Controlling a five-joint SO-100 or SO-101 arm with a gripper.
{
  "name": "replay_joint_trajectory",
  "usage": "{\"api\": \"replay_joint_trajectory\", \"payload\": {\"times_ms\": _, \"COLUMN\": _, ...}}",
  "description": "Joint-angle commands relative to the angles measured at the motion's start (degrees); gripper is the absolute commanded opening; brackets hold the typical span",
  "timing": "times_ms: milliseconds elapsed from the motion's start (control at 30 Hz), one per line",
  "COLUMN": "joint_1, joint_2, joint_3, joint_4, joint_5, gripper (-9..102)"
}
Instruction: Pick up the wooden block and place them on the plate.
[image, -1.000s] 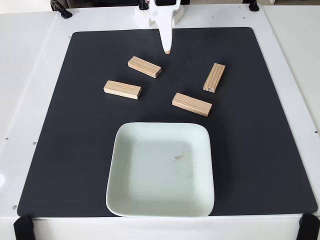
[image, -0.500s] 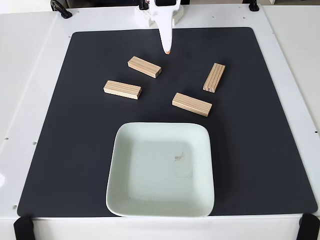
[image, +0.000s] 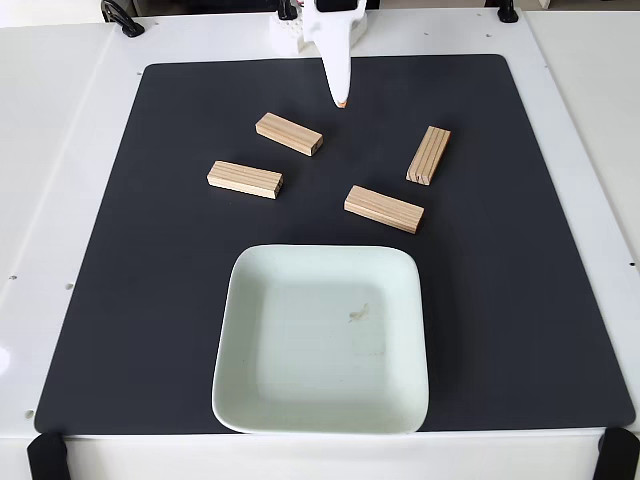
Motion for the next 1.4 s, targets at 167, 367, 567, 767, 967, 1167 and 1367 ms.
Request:
{"api": "replay_joint_trajectory", "payload": {"times_ms": 167, "joint_1": -0.2, "joint_2": -0.1, "joint_3": 0.5, "joint_4": 0.3, "joint_5": -0.4, "gripper": 0}}
{"api": "replay_joint_trajectory", "payload": {"times_ms": 367, "joint_1": -2.9, "joint_2": -12.9, "joint_3": -18.5, "joint_4": 5.1, "joint_5": -0.4, "gripper": 0}}
{"api": "replay_joint_trajectory", "payload": {"times_ms": 567, "joint_1": -8.4, "joint_2": -39.9, "joint_3": -51.8, "joint_4": 22.5, "joint_5": -0.5, "gripper": 0}}
{"api": "replay_joint_trajectory", "payload": {"times_ms": 767, "joint_1": -12.7, "joint_2": -56.2, "joint_3": -73.7, "joint_4": 33.5, "joint_5": -15.5, "gripper": 0}}
{"api": "replay_joint_trajectory", "payload": {"times_ms": 967, "joint_1": -13.8, "joint_2": -64.2, "joint_3": -78.0, "joint_4": 37.9, "joint_5": -36.5, "gripper": 0}}
{"api": "replay_joint_trajectory", "payload": {"times_ms": 1167, "joint_1": -14.4, "joint_2": -74.1, "joint_3": -78.2, "joint_4": 37.6, "joint_5": -40.0, "gripper": 0}}
{"api": "replay_joint_trajectory", "payload": {"times_ms": 1367, "joint_1": -15.3, "joint_2": -82.2, "joint_3": -79.5, "joint_4": 36.0, "joint_5": -40.8, "gripper": 4}}
